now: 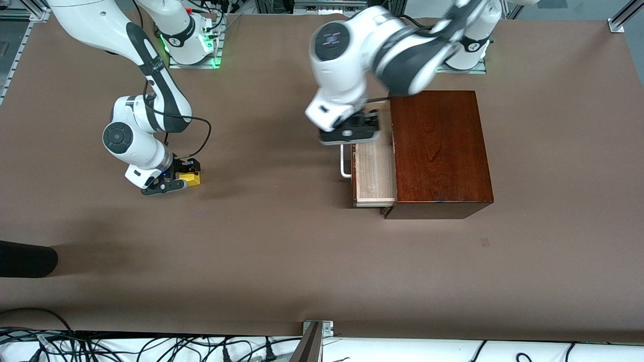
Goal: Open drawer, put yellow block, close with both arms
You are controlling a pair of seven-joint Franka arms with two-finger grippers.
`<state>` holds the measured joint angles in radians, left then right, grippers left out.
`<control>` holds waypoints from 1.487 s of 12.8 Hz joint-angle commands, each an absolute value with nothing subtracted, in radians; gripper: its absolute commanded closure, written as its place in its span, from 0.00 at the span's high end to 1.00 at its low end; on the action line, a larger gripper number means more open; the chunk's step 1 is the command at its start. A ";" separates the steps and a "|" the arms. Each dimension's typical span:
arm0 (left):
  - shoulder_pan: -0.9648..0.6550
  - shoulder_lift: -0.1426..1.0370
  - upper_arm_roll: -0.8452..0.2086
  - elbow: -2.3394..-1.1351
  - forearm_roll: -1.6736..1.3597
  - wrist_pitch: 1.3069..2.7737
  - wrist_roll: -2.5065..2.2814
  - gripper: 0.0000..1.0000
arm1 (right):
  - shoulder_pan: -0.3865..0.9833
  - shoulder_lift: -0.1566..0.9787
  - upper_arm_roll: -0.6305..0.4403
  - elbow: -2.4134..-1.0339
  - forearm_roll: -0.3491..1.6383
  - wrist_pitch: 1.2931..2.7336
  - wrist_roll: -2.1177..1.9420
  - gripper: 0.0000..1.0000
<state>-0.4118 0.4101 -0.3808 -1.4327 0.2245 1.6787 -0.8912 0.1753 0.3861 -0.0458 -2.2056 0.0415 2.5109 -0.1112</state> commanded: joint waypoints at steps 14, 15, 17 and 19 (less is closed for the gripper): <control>0.012 0.014 -0.103 -1.577 0.025 1.563 -0.115 1.00 | 0.398 0.393 0.040 -1.531 0.055 1.822 -0.195 0.00; 0.017 -0.012 -0.101 -1.601 0.026 1.578 -0.117 1.00 | 0.455 0.393 0.040 -1.520 0.051 1.831 -0.196 0.00; 0.023 -0.073 -0.103 -1.682 0.026 1.580 -0.114 1.00 | 0.579 0.425 0.038 -1.441 0.043 1.835 -0.219 0.00; 0.028 -0.052 -0.101 -1.674 0.025 1.572 -0.110 1.00 | 0.668 0.492 0.038 -1.320 0.038 1.847 -0.309 0.00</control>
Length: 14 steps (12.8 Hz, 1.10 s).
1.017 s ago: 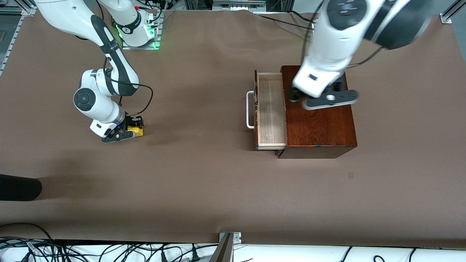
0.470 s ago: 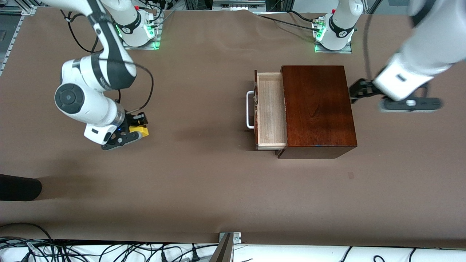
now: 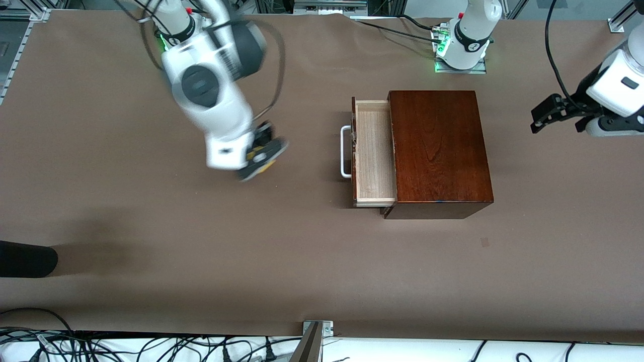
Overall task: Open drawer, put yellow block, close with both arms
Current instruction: 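Carry the yellow cube with the right gripper into the open drawer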
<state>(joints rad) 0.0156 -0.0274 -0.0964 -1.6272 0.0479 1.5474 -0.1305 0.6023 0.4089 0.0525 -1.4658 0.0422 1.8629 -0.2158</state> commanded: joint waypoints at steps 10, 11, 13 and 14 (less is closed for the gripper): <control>0.026 -0.049 -0.109 -1.654 0.023 1.568 -0.107 1.00 | 0.955 0.716 0.038 -1.051 -0.052 1.977 -0.574 0.00; 0.026 -0.049 -0.110 -1.652 0.023 1.568 -0.107 1.00 | 0.965 0.732 0.038 -1.051 -0.092 1.979 -0.604 0.00; 0.026 -0.049 -0.110 -1.649 0.023 1.565 -0.109 1.00 | 0.969 0.742 0.040 -1.063 -0.101 1.970 -0.673 0.00; 0.026 -0.049 -0.112 -1.648 0.023 1.565 -0.109 1.00 | 0.973 0.747 0.038 -1.072 -0.110 1.967 -0.699 0.00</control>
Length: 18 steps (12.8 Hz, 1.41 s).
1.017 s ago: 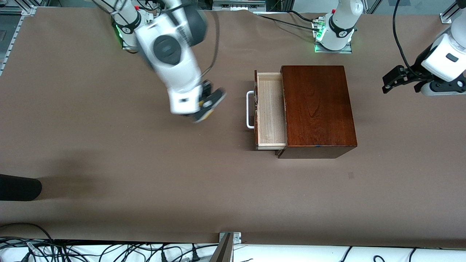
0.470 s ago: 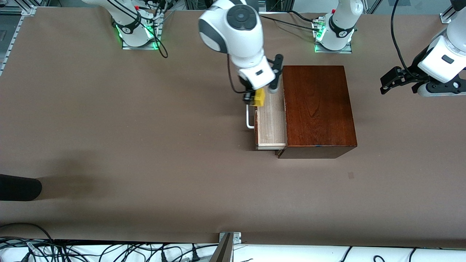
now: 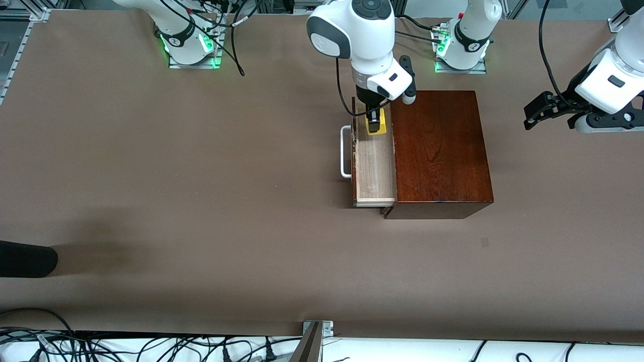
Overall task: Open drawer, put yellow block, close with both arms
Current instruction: 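Carry the yellow cube with the right gripper into the open drawer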
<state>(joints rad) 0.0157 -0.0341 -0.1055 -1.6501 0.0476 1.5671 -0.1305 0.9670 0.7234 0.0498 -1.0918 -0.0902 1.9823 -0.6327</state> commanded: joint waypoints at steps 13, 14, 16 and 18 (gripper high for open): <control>0.014 -0.046 -0.117 -1.631 0.023 1.551 -0.115 1.00 | 0.988 0.836 0.038 -1.081 -0.140 2.013 -0.632 0.00; 0.012 -0.045 -0.117 -1.625 0.023 1.551 -0.115 1.00 | 0.988 0.841 0.037 -1.078 -0.140 2.013 -0.608 0.00; 0.012 -0.041 -0.117 -1.623 0.023 1.551 -0.114 1.00 | 0.988 0.851 0.037 -1.078 -0.140 2.013 -0.600 0.00; 0.012 -0.041 -0.121 -1.623 0.023 1.549 -0.118 1.00 | 0.988 0.854 0.037 -1.078 -0.141 2.016 -0.600 0.00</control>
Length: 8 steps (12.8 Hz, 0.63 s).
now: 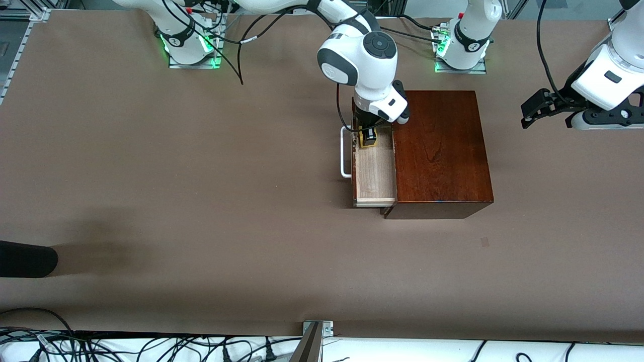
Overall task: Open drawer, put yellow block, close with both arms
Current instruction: 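Lower the cube into the drawer and open the right gripper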
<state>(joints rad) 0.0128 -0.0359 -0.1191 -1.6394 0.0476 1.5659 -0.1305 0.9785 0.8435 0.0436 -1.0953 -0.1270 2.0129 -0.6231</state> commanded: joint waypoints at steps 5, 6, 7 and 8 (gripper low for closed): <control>0.012 -0.040 -0.121 -1.623 0.023 1.536 -0.112 1.00 | 0.988 0.847 0.038 -1.063 -0.138 2.014 -0.581 1.00; 0.011 -0.040 -0.123 -1.623 0.023 1.528 -0.113 1.00 | 0.988 0.842 0.040 -1.057 -0.134 2.008 -0.581 1.00; 0.006 -0.040 -0.123 -1.621 0.023 1.528 -0.112 1.00 | 0.988 0.828 0.040 -1.057 -0.130 2.000 -0.574 1.00; 0.005 -0.038 -0.123 -1.612 0.023 1.523 -0.112 1.00 | 0.986 0.821 0.038 -1.055 -0.129 1.987 -0.569 1.00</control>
